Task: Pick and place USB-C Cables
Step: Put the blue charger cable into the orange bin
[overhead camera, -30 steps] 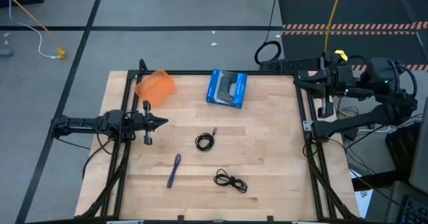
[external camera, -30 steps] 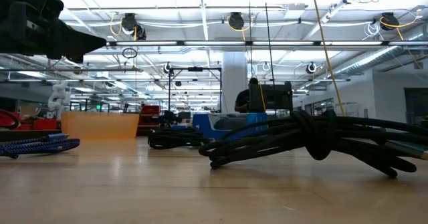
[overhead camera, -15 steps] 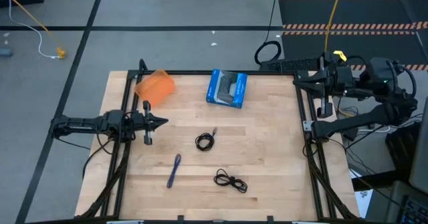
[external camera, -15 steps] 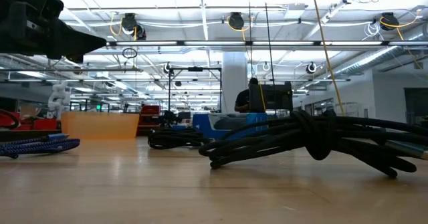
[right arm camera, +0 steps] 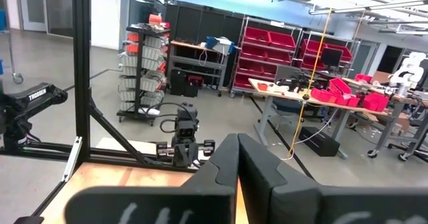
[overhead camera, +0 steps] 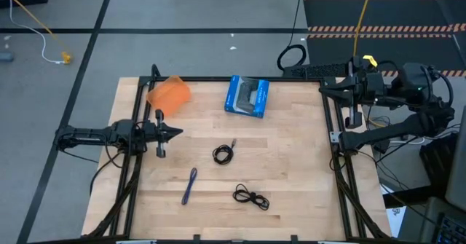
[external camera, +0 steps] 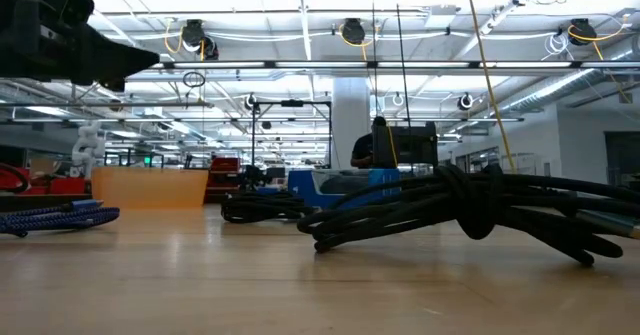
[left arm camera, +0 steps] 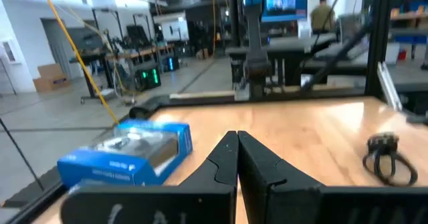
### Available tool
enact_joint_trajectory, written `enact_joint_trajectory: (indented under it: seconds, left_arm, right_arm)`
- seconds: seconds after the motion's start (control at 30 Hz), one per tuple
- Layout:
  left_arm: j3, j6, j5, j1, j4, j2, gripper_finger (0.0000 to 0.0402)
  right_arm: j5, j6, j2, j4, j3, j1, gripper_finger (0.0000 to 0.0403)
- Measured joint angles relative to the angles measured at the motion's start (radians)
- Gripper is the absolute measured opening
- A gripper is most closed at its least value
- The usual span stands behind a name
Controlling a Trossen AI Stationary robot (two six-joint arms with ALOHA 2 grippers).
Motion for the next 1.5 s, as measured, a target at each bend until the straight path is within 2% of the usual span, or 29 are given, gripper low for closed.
enact_joint_trajectory:
  seconds: [0.1, 0.2, 0.43, 0.77, 1.1, 1.27, 1.5]
  left_arm:
    - [0.006, -0.044, 0.0, -0.001, 0.068, 0.0, 0.0006]
    - [0.058, -0.087, 0.0, -0.001, 0.066, 0.0, 0.0006]
    - [0.325, -0.102, 0.001, -0.001, -0.07, 0.064, 0.0006]
    - [0.823, -0.124, 0.001, -0.001, -0.319, 0.353, 0.0005]
    - [1.265, -0.016, 0.001, -0.001, -0.564, 0.643, 0.0005]
    - [1.498, -0.021, 0.001, -0.001, -0.703, 0.777, 0.0005]
    - [1.717, -0.014, 0.001, -0.001, -0.833, 0.904, 0.0005]
  right_arm:
    - [0.0, 0.0, 0.0, 0.0, 0.0, 0.0, 0.0]
    - [0.0, 0.0, 0.001, 0.0, 0.0, 0.0, 0.0]
    - [0.0, 0.0, 0.001, 0.005, 0.0, 0.0, 0.0]
    - [0.0, 0.0, 0.001, 0.004, 0.0, 0.0, 0.0]
    - [0.0, 0.0, 0.001, 0.004, 0.0, 0.0, 0.0]
    - [0.0, 0.0, 0.001, 0.011, 0.0, 0.0, 0.0]
    - [0.0, 0.0, 0.001, 0.016, 0.0, 0.0, 0.0]
